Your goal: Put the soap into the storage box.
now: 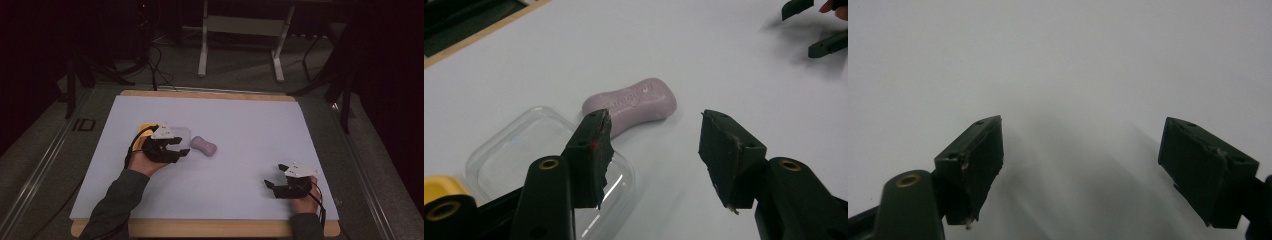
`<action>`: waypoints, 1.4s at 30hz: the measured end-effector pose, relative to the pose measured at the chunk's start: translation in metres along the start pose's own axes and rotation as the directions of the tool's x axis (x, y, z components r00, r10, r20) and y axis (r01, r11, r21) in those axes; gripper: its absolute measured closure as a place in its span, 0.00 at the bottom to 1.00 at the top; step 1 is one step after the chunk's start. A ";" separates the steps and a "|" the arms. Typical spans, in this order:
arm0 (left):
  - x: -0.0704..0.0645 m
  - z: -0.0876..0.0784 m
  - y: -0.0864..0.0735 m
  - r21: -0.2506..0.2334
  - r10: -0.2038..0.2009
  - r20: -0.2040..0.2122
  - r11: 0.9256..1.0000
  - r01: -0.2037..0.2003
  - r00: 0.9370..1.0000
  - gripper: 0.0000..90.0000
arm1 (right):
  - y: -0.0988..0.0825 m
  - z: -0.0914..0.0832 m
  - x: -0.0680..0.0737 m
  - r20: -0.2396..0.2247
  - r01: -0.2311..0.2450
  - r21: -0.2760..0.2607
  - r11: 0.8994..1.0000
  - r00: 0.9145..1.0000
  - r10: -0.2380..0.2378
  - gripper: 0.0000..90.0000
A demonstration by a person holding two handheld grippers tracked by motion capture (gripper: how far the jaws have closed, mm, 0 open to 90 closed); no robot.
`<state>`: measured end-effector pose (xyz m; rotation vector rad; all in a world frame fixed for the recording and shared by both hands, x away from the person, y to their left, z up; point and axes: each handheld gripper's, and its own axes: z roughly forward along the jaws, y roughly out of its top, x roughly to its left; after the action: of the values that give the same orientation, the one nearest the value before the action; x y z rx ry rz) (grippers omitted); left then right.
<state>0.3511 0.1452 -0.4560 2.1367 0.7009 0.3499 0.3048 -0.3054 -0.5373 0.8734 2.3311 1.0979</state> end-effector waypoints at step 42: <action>0.019 0.053 0.027 0.166 0.091 0.048 0.981 -0.097 0.995 0.57 | 0.000 0.000 0.001 -0.012 0.022 0.000 1.000 1.000 -0.022 0.20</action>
<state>0.4009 0.1093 -0.4668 2.3362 0.6268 0.3063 0.3037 -0.3044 -0.5374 0.8414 2.3449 1.0967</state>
